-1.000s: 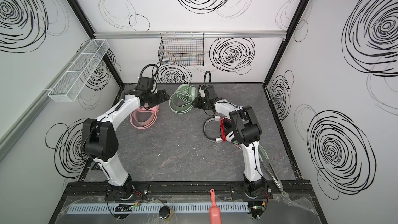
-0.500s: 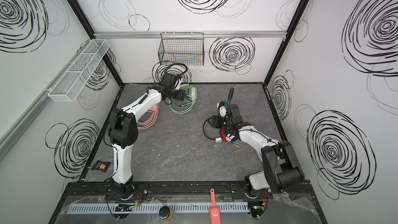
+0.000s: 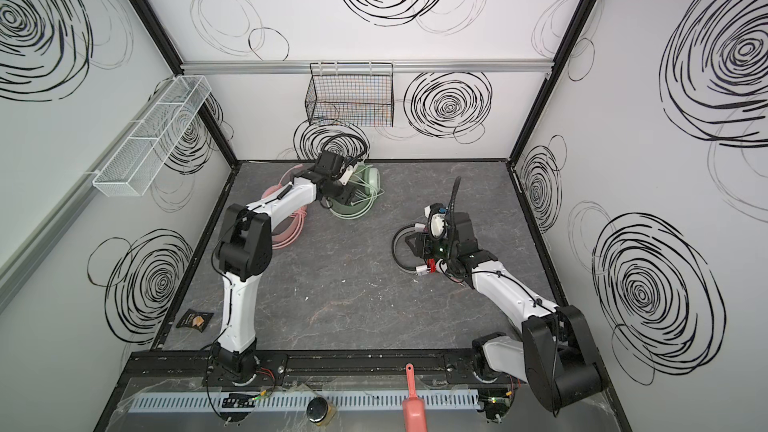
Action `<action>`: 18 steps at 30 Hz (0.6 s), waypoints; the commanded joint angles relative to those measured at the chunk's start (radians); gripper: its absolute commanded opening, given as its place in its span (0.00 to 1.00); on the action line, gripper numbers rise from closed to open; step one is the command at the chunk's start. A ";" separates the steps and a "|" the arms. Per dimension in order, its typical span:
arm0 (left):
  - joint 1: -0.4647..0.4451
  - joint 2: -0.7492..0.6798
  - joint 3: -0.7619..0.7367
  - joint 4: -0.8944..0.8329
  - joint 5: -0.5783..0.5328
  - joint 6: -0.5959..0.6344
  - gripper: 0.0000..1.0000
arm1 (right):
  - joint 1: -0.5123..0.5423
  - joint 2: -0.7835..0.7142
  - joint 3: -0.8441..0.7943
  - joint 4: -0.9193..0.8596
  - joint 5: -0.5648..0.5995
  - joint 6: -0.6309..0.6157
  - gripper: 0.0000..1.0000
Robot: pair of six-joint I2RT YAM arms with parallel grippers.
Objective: Wrap the headphones
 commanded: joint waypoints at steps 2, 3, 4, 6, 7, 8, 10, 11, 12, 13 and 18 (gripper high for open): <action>0.054 -0.435 -0.380 0.434 0.018 -0.284 0.96 | -0.057 -0.145 0.020 -0.029 0.406 -0.009 0.62; 0.078 -0.541 -0.510 0.532 0.007 -0.347 0.96 | -0.059 -0.210 -0.006 -0.006 0.560 -0.032 0.67; 0.103 -0.646 -0.634 0.612 -0.031 -0.391 0.96 | -0.059 -0.282 -0.070 0.072 0.725 -0.070 0.75; 0.130 -0.821 -0.856 0.759 -0.130 -0.420 0.96 | -0.064 -0.396 -0.294 0.384 0.883 -0.210 0.87; 0.133 -0.901 -0.981 0.862 -0.195 -0.405 0.96 | -0.092 -0.434 -0.430 0.595 0.834 -0.286 0.87; 0.126 -0.952 -1.095 1.006 -0.259 -0.372 0.96 | -0.111 -0.452 -0.519 0.727 0.800 -0.299 0.88; 0.109 -1.027 -1.331 1.340 -0.330 -0.254 0.96 | -0.112 -0.415 -0.645 0.945 0.815 -0.320 0.91; 0.107 -1.037 -1.410 1.450 -0.333 -0.190 0.96 | -0.111 -0.380 -0.656 0.956 0.819 -0.341 0.92; 0.108 -1.045 -1.454 1.487 -0.335 -0.116 0.96 | -0.113 -0.324 -0.655 0.981 0.851 -0.358 0.94; 0.107 -1.048 -1.454 1.432 -0.346 -0.054 0.96 | -0.104 -0.287 -0.633 0.976 0.894 -0.339 0.94; 0.139 -0.943 -1.456 1.447 -0.376 0.001 0.96 | -0.124 -0.066 -0.672 1.361 0.865 -0.397 0.96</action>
